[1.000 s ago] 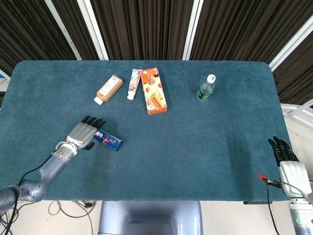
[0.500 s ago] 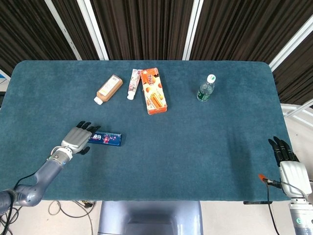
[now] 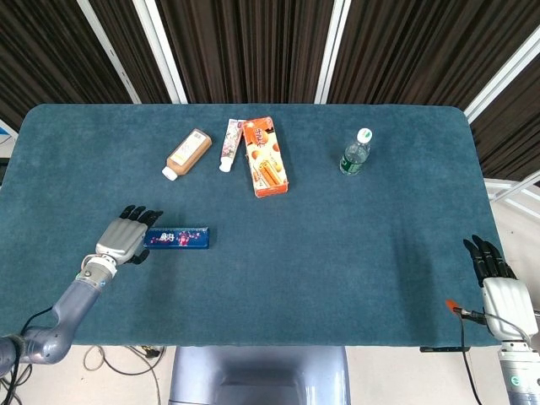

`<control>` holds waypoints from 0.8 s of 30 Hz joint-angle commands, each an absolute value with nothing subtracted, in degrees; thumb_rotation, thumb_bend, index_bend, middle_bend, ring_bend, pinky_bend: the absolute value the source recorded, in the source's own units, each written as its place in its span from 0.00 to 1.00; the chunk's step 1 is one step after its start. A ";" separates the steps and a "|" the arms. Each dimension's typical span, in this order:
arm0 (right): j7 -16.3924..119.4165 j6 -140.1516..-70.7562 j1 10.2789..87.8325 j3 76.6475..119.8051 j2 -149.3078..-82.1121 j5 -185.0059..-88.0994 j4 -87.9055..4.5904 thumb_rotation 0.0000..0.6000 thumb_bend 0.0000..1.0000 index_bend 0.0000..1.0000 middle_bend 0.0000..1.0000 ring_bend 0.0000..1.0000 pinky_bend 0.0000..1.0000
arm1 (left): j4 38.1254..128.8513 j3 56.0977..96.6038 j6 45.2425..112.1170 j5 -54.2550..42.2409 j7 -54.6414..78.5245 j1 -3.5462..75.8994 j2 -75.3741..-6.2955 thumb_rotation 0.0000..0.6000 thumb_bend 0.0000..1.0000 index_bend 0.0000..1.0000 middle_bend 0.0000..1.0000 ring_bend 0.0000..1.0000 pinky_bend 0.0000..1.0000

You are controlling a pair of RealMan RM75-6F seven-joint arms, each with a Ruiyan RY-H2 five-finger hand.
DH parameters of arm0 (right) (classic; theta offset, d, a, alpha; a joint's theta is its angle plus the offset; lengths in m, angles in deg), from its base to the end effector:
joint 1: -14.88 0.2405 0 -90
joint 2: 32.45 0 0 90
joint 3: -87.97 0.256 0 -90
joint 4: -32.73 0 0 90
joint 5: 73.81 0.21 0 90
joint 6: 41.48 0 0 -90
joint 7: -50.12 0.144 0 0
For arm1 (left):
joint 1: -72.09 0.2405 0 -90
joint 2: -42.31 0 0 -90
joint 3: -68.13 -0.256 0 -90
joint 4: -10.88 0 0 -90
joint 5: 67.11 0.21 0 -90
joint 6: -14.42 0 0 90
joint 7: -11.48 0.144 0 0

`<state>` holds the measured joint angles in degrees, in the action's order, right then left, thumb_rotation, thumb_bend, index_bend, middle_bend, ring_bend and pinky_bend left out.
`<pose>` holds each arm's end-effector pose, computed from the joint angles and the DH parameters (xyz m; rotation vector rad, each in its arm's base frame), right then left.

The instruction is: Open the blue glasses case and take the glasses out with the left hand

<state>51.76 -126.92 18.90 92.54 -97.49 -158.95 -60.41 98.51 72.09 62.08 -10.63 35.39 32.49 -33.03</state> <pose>-0.3086 -0.1823 0.1584 1.3253 -0.9369 0.9590 -0.2322 0.3343 0.0356 -1.8886 -0.9611 -0.5384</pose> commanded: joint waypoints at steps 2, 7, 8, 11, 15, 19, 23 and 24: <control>51.97 -126.90 18.89 92.54 -97.43 -158.96 -60.44 1.00 0.20 0.00 0.00 0.00 0.23 | 97.98 71.97 62.91 -10.77 36.06 32.55 -34.19 1.00 0.35 0.00 0.14 0.00 0.01; 52.10 -126.89 18.90 92.51 -97.39 -159.05 -60.41 1.00 0.20 0.00 0.00 0.00 0.23 | 97.59 71.84 63.34 -11.43 36.45 32.46 -35.11 1.00 0.38 0.00 0.16 0.00 0.01; 52.11 -126.87 18.90 92.51 -97.38 -159.04 -60.41 1.00 0.19 0.00 0.00 0.00 0.23 | 97.52 71.83 63.37 -11.57 36.50 32.43 -35.23 1.00 0.38 0.00 0.17 0.00 0.01; 52.06 -126.91 18.90 92.52 -97.39 -159.07 -60.41 1.00 0.19 0.00 0.00 0.00 0.23 | 97.34 71.79 63.39 -11.98 36.55 32.33 -35.56 1.00 0.38 0.00 0.17 0.00 0.01; 52.02 -126.86 18.91 92.52 -97.41 -159.03 -60.41 1.00 0.20 0.00 0.00 0.00 0.23 | 97.11 71.62 63.49 -12.10 36.56 32.29 -35.87 1.00 0.39 0.00 0.18 0.00 0.01; 51.99 -126.87 18.90 92.52 -97.42 -159.01 -60.42 1.00 0.20 0.00 0.00 0.00 0.23 | 96.93 71.54 63.68 -12.00 36.34 32.31 -36.22 1.00 0.41 0.00 0.18 0.00 0.01; 52.01 -126.86 18.90 92.52 -97.40 -159.02 -60.42 1.00 0.20 0.00 0.00 0.00 0.23 | 96.73 71.42 63.76 -12.00 36.31 32.29 -36.43 1.00 0.42 0.00 0.19 0.00 0.01; 52.04 -126.88 18.90 92.53 -97.40 -159.02 -60.42 1.00 0.20 0.00 0.00 0.00 0.23 | 96.69 71.45 63.84 -12.03 36.22 32.28 -36.51 1.00 0.43 0.00 0.19 0.00 0.01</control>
